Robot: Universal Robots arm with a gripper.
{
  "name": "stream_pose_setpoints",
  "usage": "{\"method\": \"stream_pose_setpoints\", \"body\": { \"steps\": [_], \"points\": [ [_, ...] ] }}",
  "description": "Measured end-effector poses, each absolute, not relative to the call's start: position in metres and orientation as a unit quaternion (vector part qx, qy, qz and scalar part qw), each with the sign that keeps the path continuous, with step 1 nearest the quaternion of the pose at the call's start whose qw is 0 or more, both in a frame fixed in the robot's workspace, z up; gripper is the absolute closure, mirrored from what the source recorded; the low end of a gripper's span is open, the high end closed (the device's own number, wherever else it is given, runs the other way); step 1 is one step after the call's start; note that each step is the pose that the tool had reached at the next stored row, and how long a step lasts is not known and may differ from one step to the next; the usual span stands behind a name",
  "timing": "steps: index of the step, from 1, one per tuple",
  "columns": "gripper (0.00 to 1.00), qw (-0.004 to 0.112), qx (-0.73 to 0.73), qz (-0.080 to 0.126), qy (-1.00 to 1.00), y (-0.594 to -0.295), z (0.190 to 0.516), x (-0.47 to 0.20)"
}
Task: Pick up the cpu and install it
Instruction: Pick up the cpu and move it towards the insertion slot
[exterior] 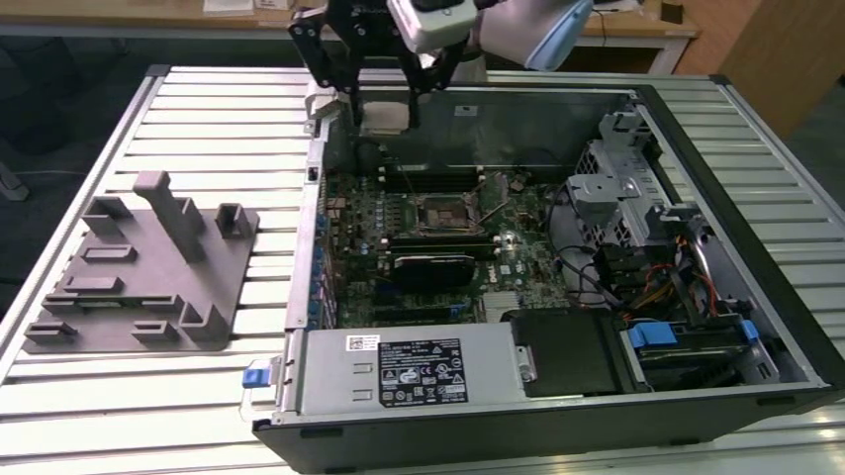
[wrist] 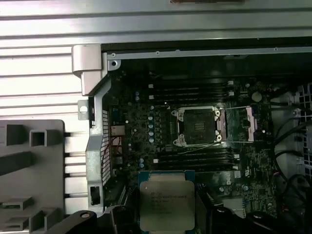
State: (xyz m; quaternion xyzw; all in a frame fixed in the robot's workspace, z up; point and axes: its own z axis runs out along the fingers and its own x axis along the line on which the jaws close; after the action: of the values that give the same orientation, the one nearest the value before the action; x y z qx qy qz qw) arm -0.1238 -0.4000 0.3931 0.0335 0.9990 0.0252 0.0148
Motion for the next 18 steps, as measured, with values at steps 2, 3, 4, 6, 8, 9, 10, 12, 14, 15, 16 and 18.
{"method": "stream_pose_setpoints", "body": {
  "steps": [2,3,4,6,8,9,10,12,14,15,16,18],
  "points": [
    [0.45,0.015,0.033,0.025,0.999,-0.399,0.390,-0.118],
    [0.45,0.015,0.033,0.025,0.999,-0.399,0.389,-0.115],
    [0.45,0.015,0.033,0.025,0.999,-0.399,0.387,-0.113],
    [0.45,0.015,0.033,0.025,0.999,-0.398,0.384,-0.108],
    [0.45,0.015,0.033,0.025,0.999,-0.398,0.380,-0.103],
    [0.45,0.015,0.033,0.025,0.999,-0.398,0.378,-0.101],
    [0.45,0.015,0.033,0.025,0.999,-0.398,0.376,-0.100],
    [0.45,0.015,0.033,0.025,0.999,-0.397,0.373,-0.097],
    [0.45,0.015,0.033,0.025,0.999,-0.397,0.369,-0.095],
    [0.45,0.015,0.033,0.025,0.999,-0.396,0.367,-0.094],
    [0.45,0.015,0.034,0.025,0.999,-0.396,0.365,-0.093],
    [0.45,0.015,0.033,0.025,0.999,-0.395,0.362,-0.091]
  ]
}}
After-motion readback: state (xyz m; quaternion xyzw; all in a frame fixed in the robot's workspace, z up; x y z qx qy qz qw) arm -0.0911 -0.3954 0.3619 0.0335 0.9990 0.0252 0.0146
